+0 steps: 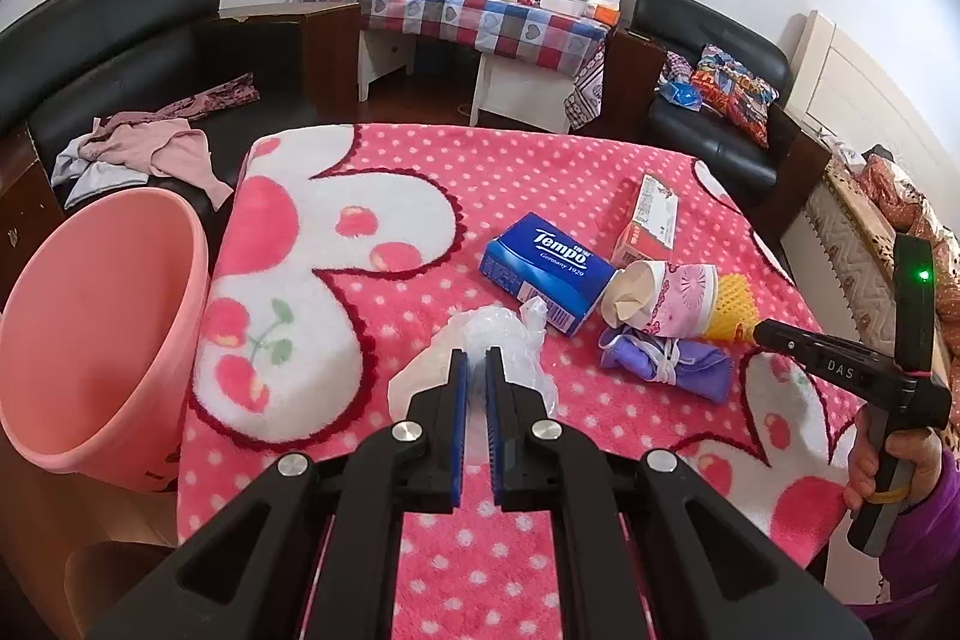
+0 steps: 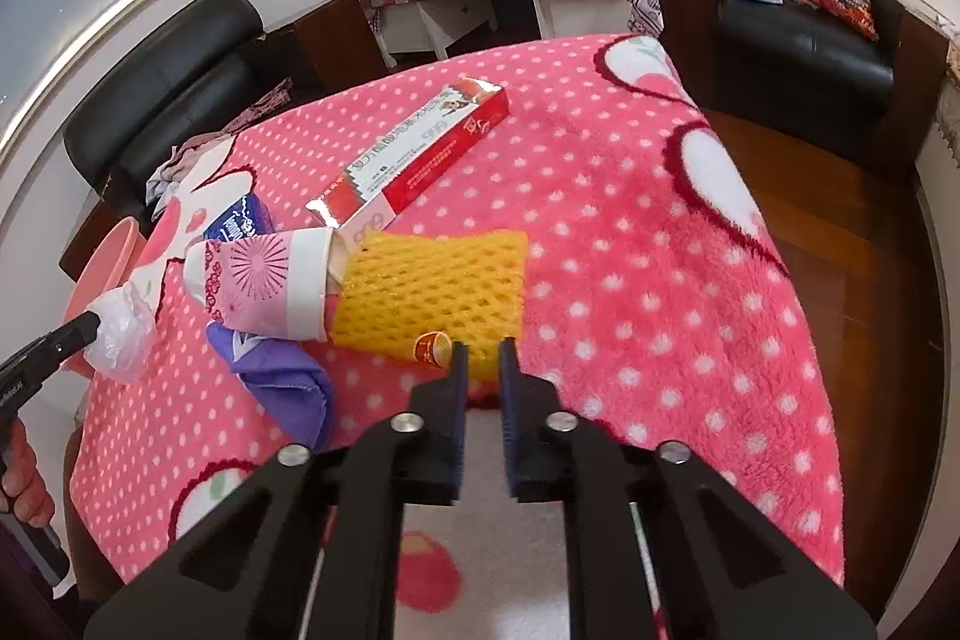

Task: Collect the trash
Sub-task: 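Grasp the clear plastic bag with the left tool while the right tool grasps the yellow mesh pad, then carry the plastic bag and yellow pad over the pink bucket and open both tools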

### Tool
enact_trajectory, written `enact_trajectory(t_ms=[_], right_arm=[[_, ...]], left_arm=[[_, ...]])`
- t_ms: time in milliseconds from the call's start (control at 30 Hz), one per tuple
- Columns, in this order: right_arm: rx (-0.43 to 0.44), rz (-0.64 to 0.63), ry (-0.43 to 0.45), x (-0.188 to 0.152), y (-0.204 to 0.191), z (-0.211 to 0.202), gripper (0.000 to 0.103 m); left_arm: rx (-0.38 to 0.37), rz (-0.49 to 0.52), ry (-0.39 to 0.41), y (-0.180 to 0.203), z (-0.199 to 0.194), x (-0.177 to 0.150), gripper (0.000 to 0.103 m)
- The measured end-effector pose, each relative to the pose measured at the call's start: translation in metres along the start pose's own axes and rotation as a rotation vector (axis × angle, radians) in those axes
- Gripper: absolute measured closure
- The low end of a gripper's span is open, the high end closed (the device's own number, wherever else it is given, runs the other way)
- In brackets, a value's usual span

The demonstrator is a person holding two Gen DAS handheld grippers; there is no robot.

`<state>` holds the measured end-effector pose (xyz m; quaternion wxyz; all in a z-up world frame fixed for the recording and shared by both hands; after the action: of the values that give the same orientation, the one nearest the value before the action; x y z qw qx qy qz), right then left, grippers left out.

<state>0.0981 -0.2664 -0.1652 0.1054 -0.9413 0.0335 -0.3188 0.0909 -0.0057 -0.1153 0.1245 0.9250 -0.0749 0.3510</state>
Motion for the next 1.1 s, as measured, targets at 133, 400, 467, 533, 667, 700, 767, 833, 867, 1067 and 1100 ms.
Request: enact_trajectory(t_ms=[133, 400, 467, 533, 667, 700, 767, 833, 867, 1067, 1100], right_arm=[[-0.009, 0.000, 0.051, 0.006, 0.000, -0.017, 0.098], [-0.039, -0.029, 0.183, 0.031, -0.008, -0.066, 0.098], [-0.041, -0.040, 0.210, 0.038, -0.014, -0.076, 0.098], [-0.032, -0.060, 0.235, 0.045, -0.025, -0.085, 0.098], [-0.007, -0.116, 0.266, 0.056, -0.053, -0.095, 0.098], [0.004, -0.130, 0.271, 0.058, -0.061, -0.096, 0.098], [0.028, -0.154, 0.276, 0.062, -0.079, -0.095, 0.098], [0.055, -0.178, 0.281, 0.065, -0.096, -0.094, 0.098], [0.075, -0.194, 0.285, 0.067, -0.109, -0.093, 0.098], [0.174, -0.291, 0.283, 0.073, -0.180, -0.083, 0.098], [0.184, -0.305, 0.283, 0.072, -0.189, -0.082, 0.098]], left_arm=[[-0.007, -0.006, 0.014, -0.002, -0.004, 0.001, 0.098], [-0.019, -0.025, 0.051, -0.006, -0.017, 0.005, 0.098], [-0.020, -0.030, 0.062, -0.008, -0.021, 0.007, 0.098], [-0.020, -0.037, 0.077, -0.010, -0.026, 0.009, 0.098], [-0.014, -0.052, 0.116, -0.019, -0.040, 0.014, 0.098], [-0.013, -0.057, 0.125, -0.021, -0.043, 0.016, 0.098], [-0.009, -0.069, 0.147, -0.028, -0.052, 0.018, 0.098], [0.003, -0.083, 0.172, -0.037, -0.062, 0.021, 0.098], [0.014, -0.089, 0.187, -0.043, -0.068, 0.023, 0.098], [0.077, -0.125, 0.254, -0.078, -0.101, 0.029, 0.098], [0.091, -0.132, 0.264, -0.085, -0.107, 0.029, 0.098]])
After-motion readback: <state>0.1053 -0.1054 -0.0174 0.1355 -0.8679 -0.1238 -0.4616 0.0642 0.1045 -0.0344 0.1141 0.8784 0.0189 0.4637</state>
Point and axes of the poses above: each gripper's, at about its wrist camera, not at the fingertips, and z roughly the way its jaws point, y to its right, x to its top, the point moved 10 cm from there along z, roughly the way its jaws point, and after that the axes turned 2 degrees about -x, right-handed, at the moved point
